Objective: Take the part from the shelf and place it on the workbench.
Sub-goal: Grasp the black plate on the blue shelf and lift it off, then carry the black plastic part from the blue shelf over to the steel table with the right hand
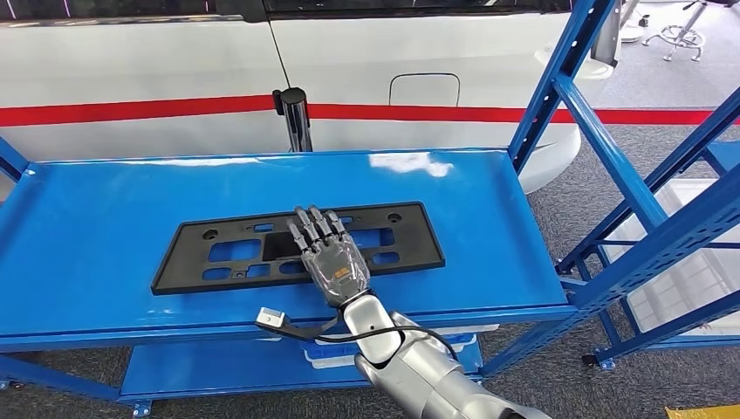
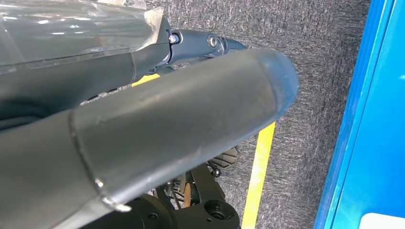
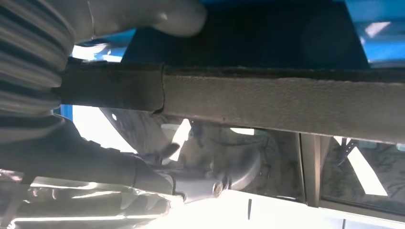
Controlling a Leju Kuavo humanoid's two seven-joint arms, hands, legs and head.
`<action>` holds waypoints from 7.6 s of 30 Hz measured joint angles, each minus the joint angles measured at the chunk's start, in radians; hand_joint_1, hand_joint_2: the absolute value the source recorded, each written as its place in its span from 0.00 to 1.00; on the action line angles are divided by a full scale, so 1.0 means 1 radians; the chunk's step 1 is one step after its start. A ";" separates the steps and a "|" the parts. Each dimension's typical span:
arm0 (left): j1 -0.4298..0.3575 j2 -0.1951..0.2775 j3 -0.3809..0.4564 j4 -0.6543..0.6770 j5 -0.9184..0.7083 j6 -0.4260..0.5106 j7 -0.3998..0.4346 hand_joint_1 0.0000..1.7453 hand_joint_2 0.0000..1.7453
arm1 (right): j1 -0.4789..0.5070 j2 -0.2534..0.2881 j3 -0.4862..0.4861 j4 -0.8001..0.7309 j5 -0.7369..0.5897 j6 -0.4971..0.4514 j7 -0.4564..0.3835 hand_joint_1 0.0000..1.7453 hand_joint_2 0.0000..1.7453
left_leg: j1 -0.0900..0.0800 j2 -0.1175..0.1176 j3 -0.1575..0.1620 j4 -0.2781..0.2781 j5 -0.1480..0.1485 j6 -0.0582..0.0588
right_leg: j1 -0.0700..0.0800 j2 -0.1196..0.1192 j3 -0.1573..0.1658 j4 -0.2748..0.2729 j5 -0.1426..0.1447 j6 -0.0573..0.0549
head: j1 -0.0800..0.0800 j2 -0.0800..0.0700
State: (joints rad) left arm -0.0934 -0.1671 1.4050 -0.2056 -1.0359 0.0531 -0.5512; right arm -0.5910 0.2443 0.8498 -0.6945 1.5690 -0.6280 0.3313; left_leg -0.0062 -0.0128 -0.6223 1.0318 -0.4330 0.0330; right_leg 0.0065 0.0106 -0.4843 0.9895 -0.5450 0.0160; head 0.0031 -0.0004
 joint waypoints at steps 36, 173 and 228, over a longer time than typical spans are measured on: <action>0.000 0.001 -0.010 0.000 -0.033 -0.019 -0.011 0.00 0.00 | -0.009 -0.030 -0.023 0.066 -0.007 -0.070 0.025 1.00 1.00 | 0.000 0.000 0.000 0.000 -0.001 -0.001 | 0.000 0.000 0.000 0.000 0.000 0.000 | 0.000 0.000; 0.001 0.023 0.016 0.008 0.007 -0.145 0.098 0.00 1.00 | 0.326 -0.348 -0.220 -1.108 -1.562 0.486 -0.861 1.00 1.00 | 0.009 0.025 -0.042 -0.027 0.066 -0.010 | -0.026 -0.010 0.043 0.006 -0.016 0.036 | 0.013 0.000; -0.003 0.016 0.020 0.008 0.029 -0.126 0.069 0.00 1.00 | 0.376 -0.345 -0.218 -1.092 -1.537 0.505 -0.911 1.00 1.00 | 0.018 0.009 0.043 -0.029 -0.024 0.017 | -0.020 -0.017 -0.203 0.292 -0.053 0.006 | 0.009 0.000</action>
State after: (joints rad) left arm -0.0961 -0.1511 1.4252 -0.1975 -1.0067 -0.0729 -0.4827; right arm -0.2148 -0.1010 0.6313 -1.7870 0.0324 -0.1229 -0.5798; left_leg 0.0121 -0.0036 -0.5793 1.0025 -0.4575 0.0496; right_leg -0.0136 -0.0068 -0.6869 1.2813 -0.5979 0.0217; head 0.0117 -0.0004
